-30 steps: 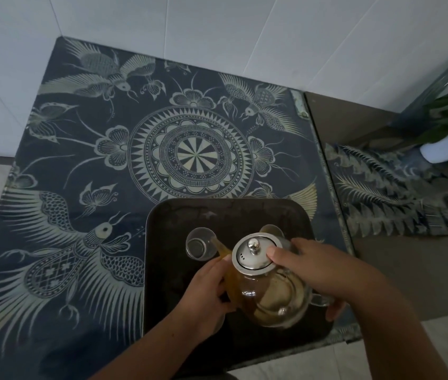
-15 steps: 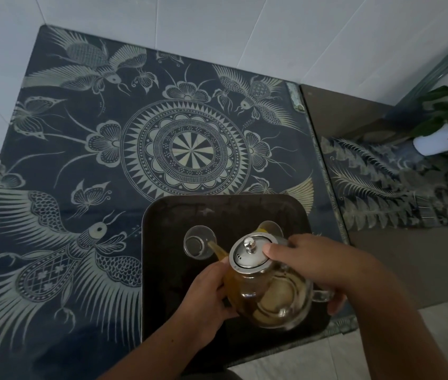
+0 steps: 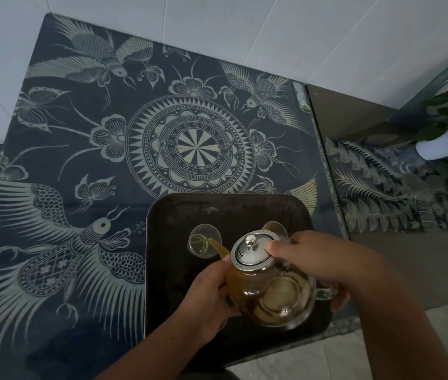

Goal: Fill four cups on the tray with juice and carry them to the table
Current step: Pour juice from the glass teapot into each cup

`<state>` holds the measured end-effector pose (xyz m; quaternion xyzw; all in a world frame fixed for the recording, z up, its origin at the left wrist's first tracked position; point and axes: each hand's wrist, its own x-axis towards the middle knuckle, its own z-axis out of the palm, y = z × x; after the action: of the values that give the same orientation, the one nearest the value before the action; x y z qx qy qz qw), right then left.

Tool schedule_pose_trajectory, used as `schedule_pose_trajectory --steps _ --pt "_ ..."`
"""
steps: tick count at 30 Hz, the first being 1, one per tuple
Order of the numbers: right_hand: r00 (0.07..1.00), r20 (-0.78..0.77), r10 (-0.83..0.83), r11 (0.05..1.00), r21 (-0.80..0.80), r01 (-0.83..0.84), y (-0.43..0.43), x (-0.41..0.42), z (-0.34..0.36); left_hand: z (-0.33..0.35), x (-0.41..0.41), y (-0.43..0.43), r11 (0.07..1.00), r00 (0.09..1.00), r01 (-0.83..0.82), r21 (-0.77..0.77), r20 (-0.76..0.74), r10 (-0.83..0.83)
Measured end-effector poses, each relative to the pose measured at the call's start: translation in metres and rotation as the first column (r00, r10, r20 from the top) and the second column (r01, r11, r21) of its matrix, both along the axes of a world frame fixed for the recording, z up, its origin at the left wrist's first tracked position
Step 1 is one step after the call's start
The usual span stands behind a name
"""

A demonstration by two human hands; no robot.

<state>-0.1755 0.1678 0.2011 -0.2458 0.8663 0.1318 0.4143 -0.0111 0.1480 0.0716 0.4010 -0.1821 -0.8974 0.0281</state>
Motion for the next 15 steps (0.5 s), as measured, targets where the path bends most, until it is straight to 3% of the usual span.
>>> schedule_pose_trajectory --steps 10,15 --pt "0.998 0.019 -0.062 0.998 0.033 0.061 -0.0064 0.0002 0.0063 0.0002 0.0001 -0.0018 1.000 1.000 -0.007 0.008 -0.012 0.007" --pt "1.000 0.012 -0.007 0.999 0.050 0.006 -0.0075 0.0025 0.0064 -0.0002 0.0029 -0.0008 1.000 1.000 -0.002 0.009 -0.018 0.002"
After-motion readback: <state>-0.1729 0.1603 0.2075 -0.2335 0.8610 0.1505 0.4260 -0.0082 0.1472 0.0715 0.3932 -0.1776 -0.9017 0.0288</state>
